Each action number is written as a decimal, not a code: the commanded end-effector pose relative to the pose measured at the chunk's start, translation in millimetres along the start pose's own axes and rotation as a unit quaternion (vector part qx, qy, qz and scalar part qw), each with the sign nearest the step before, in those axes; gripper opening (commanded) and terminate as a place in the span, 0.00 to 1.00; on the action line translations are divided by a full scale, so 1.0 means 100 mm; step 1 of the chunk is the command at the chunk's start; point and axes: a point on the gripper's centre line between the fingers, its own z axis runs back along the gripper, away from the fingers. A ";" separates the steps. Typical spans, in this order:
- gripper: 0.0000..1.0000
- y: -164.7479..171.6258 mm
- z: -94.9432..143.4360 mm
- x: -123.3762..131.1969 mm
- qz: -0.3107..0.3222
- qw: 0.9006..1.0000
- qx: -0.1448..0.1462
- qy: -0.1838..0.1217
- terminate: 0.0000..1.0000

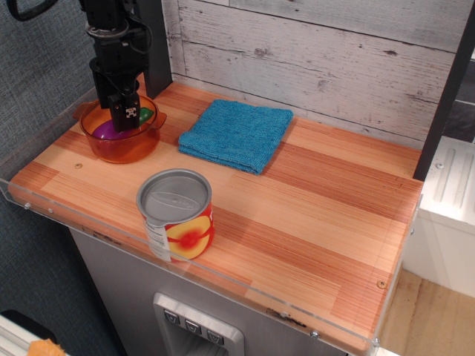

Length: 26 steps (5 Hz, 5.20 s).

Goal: Move the eggplant to the left of the can

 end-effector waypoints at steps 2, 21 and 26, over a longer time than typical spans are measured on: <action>1.00 0.03 -0.09 0.05 0.002 1.000 0.004 0.007 0.00; 0.00 -0.68 0.03 -0.33 0.065 0.994 0.021 -0.081 0.00; 1.00 -0.60 0.14 -0.40 0.071 0.992 0.009 -0.104 0.00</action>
